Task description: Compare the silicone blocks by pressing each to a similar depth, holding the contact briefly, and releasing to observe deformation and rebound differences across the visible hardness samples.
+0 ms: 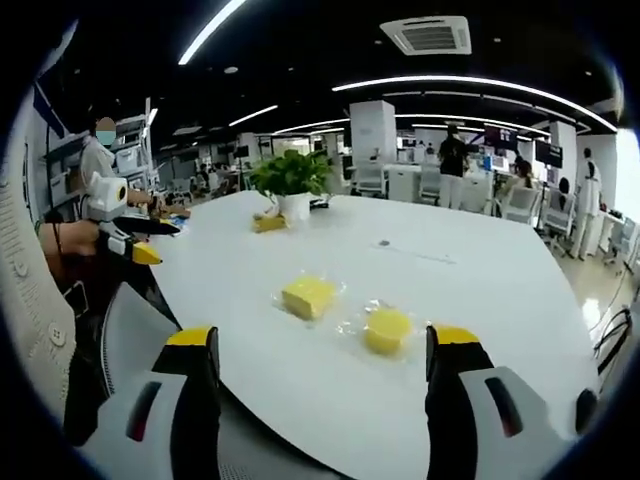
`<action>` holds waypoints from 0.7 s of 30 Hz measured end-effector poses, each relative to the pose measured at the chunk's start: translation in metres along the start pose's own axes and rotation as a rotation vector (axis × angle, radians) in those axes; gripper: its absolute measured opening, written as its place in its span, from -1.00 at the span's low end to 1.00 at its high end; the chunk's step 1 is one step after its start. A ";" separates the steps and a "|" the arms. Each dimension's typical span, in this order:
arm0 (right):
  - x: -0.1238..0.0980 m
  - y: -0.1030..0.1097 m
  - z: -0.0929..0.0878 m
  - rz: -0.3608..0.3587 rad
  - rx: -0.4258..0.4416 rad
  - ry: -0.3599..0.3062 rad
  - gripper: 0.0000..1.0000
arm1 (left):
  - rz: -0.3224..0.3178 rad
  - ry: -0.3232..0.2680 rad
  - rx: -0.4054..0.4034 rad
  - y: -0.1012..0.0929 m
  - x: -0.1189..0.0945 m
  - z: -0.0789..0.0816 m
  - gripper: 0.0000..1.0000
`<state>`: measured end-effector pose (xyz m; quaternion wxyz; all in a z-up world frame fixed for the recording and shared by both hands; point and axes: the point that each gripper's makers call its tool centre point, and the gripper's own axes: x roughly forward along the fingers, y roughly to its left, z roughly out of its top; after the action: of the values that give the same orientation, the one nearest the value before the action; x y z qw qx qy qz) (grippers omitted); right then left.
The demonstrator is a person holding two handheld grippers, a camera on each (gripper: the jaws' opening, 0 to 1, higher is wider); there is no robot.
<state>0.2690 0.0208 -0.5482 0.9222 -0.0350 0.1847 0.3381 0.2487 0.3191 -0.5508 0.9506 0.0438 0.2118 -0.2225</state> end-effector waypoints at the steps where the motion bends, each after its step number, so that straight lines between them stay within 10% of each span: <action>1: 0.000 -0.001 -0.001 -0.006 -0.008 0.002 0.62 | 0.000 -0.002 -0.002 0.000 0.000 0.001 0.68; 21: 0.000 0.000 -0.012 0.008 0.009 0.039 0.58 | -0.006 0.010 0.002 -0.002 0.001 -0.003 0.69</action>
<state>0.2646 0.0186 -0.5595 0.9172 -0.0366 0.2041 0.3403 0.2468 0.3173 -0.5542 0.9489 0.0453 0.2162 -0.2255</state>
